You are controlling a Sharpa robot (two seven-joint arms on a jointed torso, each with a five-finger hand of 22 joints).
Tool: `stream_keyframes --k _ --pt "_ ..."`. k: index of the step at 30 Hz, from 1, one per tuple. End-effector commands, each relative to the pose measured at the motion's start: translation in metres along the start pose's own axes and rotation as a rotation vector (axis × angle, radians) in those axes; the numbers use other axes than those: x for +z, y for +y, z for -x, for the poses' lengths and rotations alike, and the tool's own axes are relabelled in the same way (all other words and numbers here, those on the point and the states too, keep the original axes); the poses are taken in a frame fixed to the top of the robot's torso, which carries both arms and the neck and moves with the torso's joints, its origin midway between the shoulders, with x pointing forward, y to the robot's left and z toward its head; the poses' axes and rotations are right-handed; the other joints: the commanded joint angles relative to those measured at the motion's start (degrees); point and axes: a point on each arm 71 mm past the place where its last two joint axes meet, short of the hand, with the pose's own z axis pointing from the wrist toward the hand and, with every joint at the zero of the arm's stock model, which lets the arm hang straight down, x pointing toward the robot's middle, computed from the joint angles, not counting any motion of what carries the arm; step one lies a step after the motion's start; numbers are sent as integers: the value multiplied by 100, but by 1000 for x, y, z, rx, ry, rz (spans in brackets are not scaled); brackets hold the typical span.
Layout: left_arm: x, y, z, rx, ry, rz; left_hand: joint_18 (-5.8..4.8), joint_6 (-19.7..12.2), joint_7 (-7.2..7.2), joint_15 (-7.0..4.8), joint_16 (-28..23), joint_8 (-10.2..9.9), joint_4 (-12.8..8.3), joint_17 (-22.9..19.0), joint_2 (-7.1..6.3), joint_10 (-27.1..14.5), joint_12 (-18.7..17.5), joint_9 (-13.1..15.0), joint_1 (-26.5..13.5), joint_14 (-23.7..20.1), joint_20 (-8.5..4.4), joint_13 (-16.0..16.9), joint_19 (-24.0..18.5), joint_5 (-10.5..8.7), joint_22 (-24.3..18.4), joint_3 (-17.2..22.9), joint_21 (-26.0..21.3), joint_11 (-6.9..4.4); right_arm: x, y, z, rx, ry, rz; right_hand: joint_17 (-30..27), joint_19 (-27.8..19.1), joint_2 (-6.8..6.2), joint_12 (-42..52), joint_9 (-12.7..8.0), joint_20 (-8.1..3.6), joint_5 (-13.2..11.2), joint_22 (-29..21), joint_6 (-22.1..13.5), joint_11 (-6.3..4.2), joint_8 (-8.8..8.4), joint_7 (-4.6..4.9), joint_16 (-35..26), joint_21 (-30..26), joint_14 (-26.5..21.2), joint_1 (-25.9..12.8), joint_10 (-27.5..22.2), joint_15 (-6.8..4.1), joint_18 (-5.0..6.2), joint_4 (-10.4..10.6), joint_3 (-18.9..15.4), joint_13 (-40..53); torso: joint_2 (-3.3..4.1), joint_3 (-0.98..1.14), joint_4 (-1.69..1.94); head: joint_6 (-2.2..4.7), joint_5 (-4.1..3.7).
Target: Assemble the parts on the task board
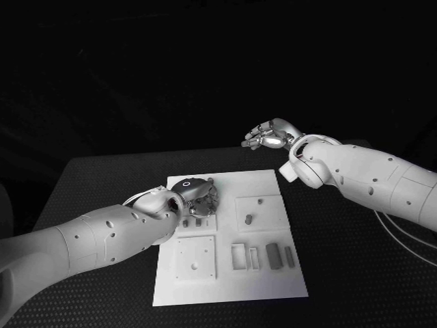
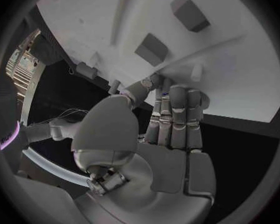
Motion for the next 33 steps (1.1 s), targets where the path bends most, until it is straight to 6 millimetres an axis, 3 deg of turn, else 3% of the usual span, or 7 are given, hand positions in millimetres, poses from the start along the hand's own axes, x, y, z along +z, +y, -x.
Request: stream_keyframes --k 1,18,23,28,33 --pt "-4 3 -6 -30 7 12 60 44 -3 1 -42 24 -1 -9 50 36 -40 0 16 39 -340 -3 30 -19 -7 46 -29 1 0 1 -1 1 10 13 -8 7 47 -23 -7 -12 -14 9 -44 -4 22 61 -32 -39 -12 24 38 -10 -93 5 -20 -4 -2 -3 2 14 3" --pt "-14 7 18 -106 -54 7 53 58 -7 -7 -59 29 5 -20 18 66 -77 -21 17 109 -365 -14 89 -18 -14 115 -34 -5 -2 -2 3 0 5 8 -8 10 46 -26 -8 -13 -17 14 -43 -5 23 60 -32 -44 -12 26 41 -11 -94 4 -19 -4 -6 -4 9 54 26" --pt "-22 17 24 -112 -58 26 48 52 -4 -5 -64 25 11 -21 8 66 -91 -29 3 118 -369 -18 94 0 -12 123 -36 -3 -3 -3 4 -1 3 5 -8 11 44 -27 -9 -14 -17 16 -44 -5 23 60 -32 -47 -12 29 42 -11 -94 3 -18 -4 -9 -10 22 58 17" --pt "-30 28 25 -112 -48 49 47 54 -5 -6 -65 26 10 -22 5 70 -94 -31 4 121 -370 -19 94 1 -11 128 -37 -4 -3 -4 5 -2 1 3 -8 12 42 -29 -10 -14 -19 18 -44 -5 24 60 -32 -49 -12 32 43 -11 -94 2 -17 -4 -5 -5 9 54 34" --pt "-36 36 26 -111 -53 63 46 55 -5 -6 -66 26 8 -22 3 73 -96 -32 5 124 -372 -19 94 1 -11 131 -38 -4 -4 -4 6 -2 -1 2 -8 13 42 -30 -10 -15 -20 19 -43 -5 24 60 -32 -51 -12 34 44 -11 -94 2 -17 -4 -1 -15 14 38 27"
